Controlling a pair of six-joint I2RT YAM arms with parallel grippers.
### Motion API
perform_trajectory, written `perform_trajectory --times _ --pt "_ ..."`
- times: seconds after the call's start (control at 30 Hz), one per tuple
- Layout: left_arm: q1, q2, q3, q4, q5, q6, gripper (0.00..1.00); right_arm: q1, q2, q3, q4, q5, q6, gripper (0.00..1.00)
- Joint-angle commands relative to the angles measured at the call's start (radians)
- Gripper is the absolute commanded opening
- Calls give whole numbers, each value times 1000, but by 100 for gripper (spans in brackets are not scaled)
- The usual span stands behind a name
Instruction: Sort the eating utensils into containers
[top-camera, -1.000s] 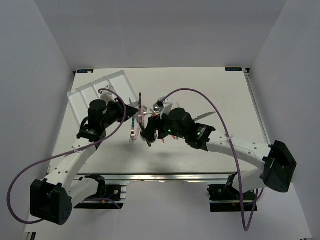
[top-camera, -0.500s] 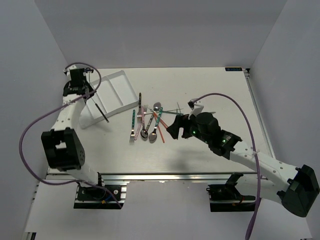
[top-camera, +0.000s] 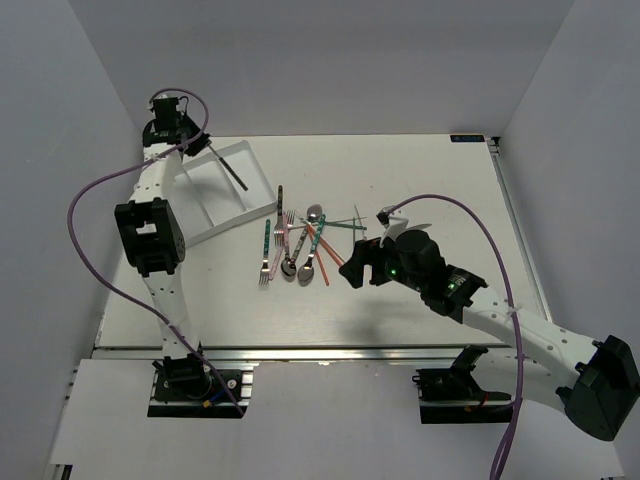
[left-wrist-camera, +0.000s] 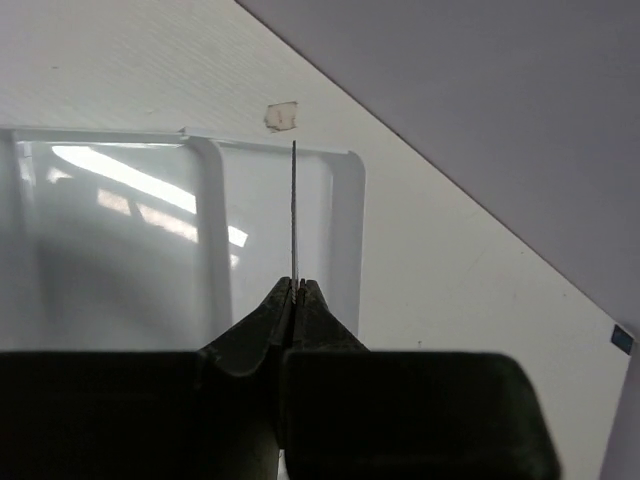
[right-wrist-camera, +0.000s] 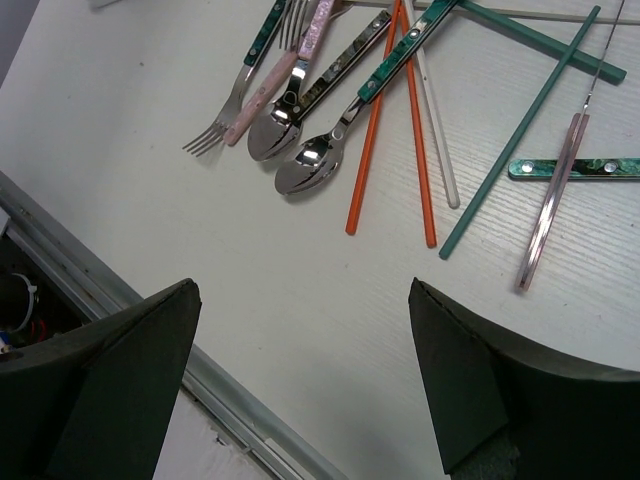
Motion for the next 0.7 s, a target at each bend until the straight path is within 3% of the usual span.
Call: perform_trajectory --times 0.0,0.1,0.27,0.4,0.67 --pt "-3 68 80 103 141 -117 0 -10 1 -3 16 -18 -28 89" --pt "-3 110 111 140 174 -124 0 -15 4 -9 19 -15 -29 89" --pt "-9 82 7 306 210 -163 0 -25 41 -4 27 -27 -31 89" --pt "-26 145 109 202 167 -88 0 -25 64 10 28 -36 -23 89" --pt "-36 171 107 136 119 -55 4 -27 78 31 14 -26 -18 89"
